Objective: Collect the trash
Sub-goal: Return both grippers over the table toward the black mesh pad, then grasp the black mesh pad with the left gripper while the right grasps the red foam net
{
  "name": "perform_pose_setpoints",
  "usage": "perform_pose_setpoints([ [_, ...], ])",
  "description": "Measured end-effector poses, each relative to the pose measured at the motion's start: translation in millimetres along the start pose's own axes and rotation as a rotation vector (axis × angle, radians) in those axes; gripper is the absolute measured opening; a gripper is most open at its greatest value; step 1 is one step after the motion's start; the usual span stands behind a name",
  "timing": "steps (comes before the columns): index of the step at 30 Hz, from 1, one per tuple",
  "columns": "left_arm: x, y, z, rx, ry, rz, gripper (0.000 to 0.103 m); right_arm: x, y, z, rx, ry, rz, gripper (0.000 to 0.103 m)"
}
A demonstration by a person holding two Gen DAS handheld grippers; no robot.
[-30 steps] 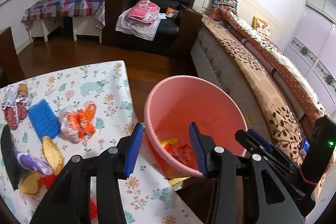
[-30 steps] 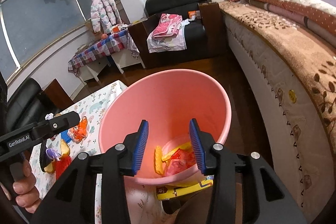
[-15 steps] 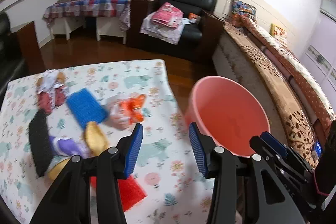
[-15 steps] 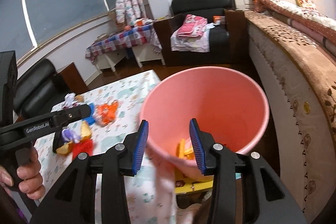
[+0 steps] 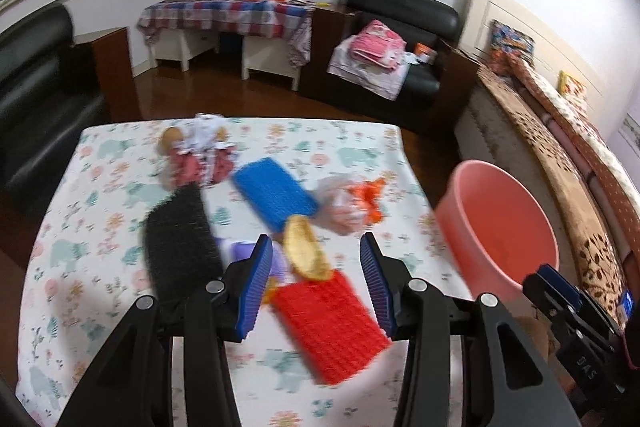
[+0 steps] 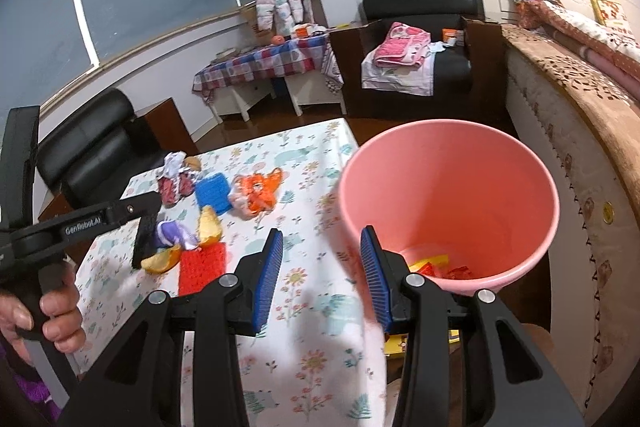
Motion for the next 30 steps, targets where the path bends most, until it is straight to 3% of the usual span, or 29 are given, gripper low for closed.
perform_pose_setpoints([
  [7,-60,0,0,-0.018,0.084,0.098,0.045,-21,-8,-3,-0.020,0.048,0.029,0.041],
  [11,-96,3,-15,-0.112,0.127,0.227,0.045,-28,-12,-8,-0.035,0.067,0.038,0.041],
  [16,-110,10,-33,-0.185,0.100,0.364,0.048,-28,-16,-14,-0.051,0.071,0.046,0.041],
  [23,-102,7,-68,-0.267,0.269,0.282,0.049,-26,-16,-25,-0.072,0.092,0.038,0.041],
  [27,-110,0,-73,-0.269,0.315,0.266,0.049,-33,-17,-30,-0.092,0.129,0.054,0.041],
  [29,-115,-1,-68,-0.255,0.301,0.278,0.042,-40,-18,-33,-0.101,0.150,0.069,0.041],
  [30,-118,-1,-66,-0.251,0.297,0.283,0.034,-44,-19,-34,-0.108,0.165,0.078,0.041],
])
Point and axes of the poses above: each gripper's, at about its wrist camera, not at the fingertips, and z roughly against the way its jaws point, x to its right, y to its top, the point moved 8 cm from there along -z, roughly the way its jaws point, and after that the axes turned 1 degree about -z, right-handed, at the moved point
